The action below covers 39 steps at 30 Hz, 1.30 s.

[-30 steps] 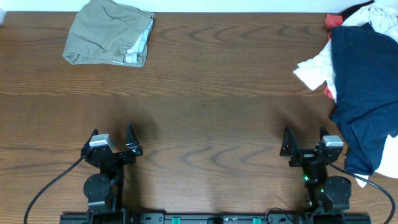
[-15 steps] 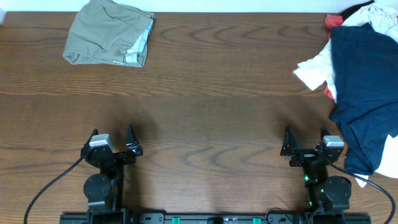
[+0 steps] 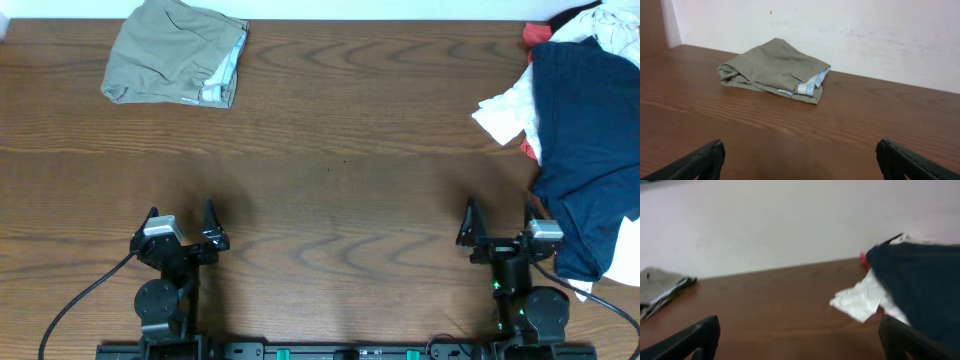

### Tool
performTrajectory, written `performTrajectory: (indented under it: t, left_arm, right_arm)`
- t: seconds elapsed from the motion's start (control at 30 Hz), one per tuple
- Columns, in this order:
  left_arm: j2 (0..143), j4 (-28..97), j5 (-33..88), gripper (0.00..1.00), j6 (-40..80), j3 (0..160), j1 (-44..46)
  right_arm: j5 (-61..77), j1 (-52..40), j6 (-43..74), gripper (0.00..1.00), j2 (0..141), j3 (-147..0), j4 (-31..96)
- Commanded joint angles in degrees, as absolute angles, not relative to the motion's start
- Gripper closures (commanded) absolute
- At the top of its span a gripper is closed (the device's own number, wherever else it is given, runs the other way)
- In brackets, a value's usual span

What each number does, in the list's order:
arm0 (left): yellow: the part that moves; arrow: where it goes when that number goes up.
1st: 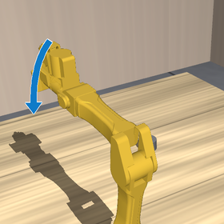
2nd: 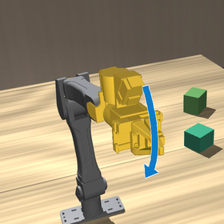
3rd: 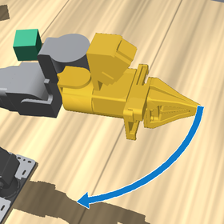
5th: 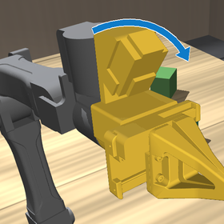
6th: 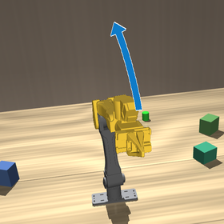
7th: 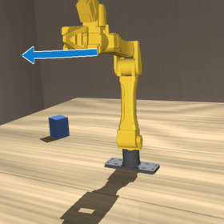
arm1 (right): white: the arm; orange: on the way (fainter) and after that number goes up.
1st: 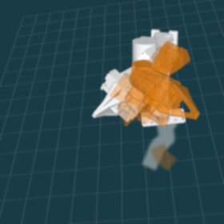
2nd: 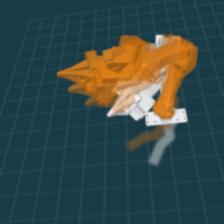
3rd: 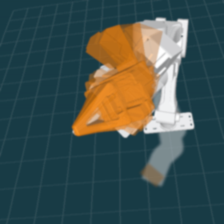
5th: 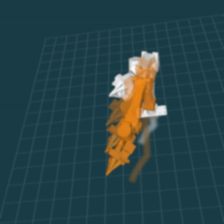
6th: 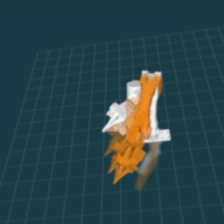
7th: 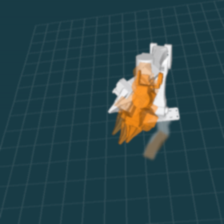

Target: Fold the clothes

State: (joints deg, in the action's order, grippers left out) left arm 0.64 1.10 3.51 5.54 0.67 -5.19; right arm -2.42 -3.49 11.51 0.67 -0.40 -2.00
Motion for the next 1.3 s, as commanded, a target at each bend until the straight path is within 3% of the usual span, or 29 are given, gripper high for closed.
performTrajectory:
  t: [0.0,0.33,0.73,1.1,1.27]
  left_arm:
    - [0.23,3.84,4.38,0.02,4.99,0.73,-5.43]
    - [4.08,4.75,6.09,0.02,4.99,5.15,-5.43]
    - [25.63,15.14,6.92,0.02,4.97,26.26,-5.43]
    - [46.44,31.00,6.92,0.02,3.53,50.13,-5.43]
    - [54.17,42.30,7.14,0.02,1.45,59.94,-5.43]
  right_arm:
    - [-6.79,-3.27,11.73,0.01,0.30,-0.32,-3.18]
    - [-4.03,-3.27,11.75,0.01,0.30,-0.32,-7.16]
    - [-1.93,-3.27,11.62,0.01,4.34,-3.33,-9.69]
    - [-1.87,-3.27,3.46,0.01,25.47,-21.39,-8.84]
    - [0.80,-3.27,2.66,0.01,39.20,-34.87,-2.55]
